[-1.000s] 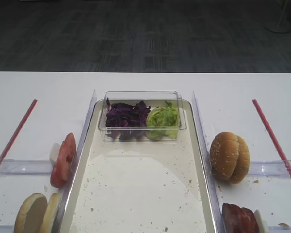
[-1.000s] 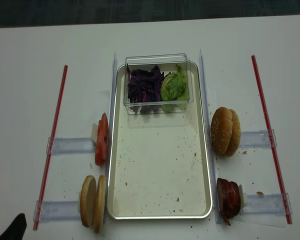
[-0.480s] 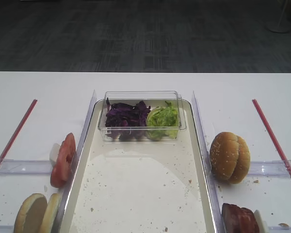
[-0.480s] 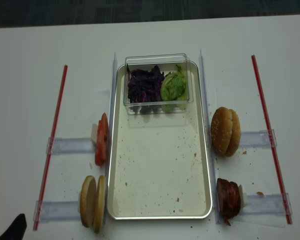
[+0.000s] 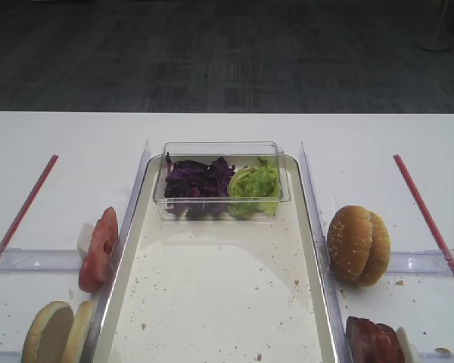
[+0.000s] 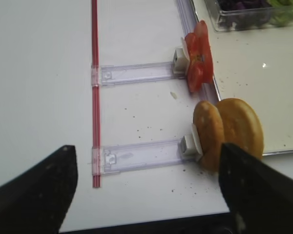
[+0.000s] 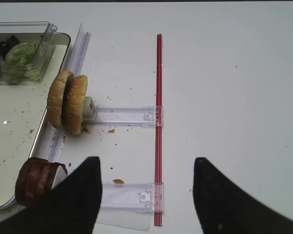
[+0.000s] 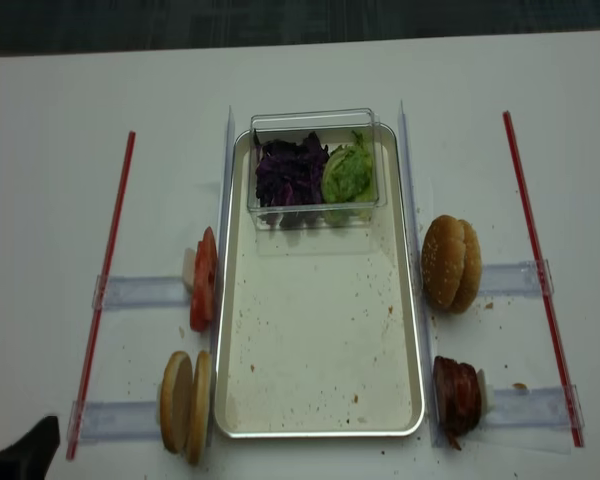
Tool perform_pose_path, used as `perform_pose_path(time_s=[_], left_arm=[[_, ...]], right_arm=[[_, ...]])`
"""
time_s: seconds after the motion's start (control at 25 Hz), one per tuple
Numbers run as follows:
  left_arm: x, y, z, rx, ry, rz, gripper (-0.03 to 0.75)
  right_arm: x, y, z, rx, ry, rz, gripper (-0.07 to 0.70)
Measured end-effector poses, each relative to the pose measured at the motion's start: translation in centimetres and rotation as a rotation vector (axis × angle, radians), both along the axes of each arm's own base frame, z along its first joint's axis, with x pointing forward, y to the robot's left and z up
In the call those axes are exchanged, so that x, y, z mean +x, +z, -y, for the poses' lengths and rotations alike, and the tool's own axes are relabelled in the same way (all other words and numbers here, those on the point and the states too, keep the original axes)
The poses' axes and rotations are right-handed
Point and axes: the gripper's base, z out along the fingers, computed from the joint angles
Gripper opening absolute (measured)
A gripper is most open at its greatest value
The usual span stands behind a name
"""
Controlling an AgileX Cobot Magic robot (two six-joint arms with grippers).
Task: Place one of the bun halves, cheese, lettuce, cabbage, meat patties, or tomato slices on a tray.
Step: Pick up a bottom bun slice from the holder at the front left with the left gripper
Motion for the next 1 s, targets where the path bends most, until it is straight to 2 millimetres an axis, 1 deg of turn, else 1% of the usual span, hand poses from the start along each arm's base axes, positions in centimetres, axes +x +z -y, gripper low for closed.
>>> perform_pose_path(time_s=[0.24,0.4,0.44,0.48,0.52,0.68,1.0], left_arm=[[2.3,2.4,0.2,-0.031,-0.022,-0.135,0.545],[4.5,3.0,0.4,-0.057,-0.031,-0.226,0.545],[5.8,3.0,0.4,-0.065,-0.032,-0.281,0.545],[6.3,3.0,0.4,-0.067,-0.032,-0.305,0.545],[6.3,3.0,0.4,-0.067,-0.032,-0.305,0.545],[8.8,2.3,0.4,-0.086,-0.033,-0.419,0.545],[13.2,-0.7,0.3,-0.088,-0.042,-0.655,0.545]], right_arm=[[0.0,0.0,0.0,0.0,0.0,0.0,0.445],[0.0,0.0,0.0,0.0,0.0,0.0,0.445],[0.0,0.0,0.0,0.0,0.0,0.0,0.445],[0.0,0.0,0.0,0.0,0.0,0.0,0.445],[0.0,0.0,0.0,0.0,0.0,0.0,0.445],[0.0,0.0,0.0,0.0,0.0,0.0,0.445],[0.0,0.0,0.0,0.0,0.0,0.0,0.445]])
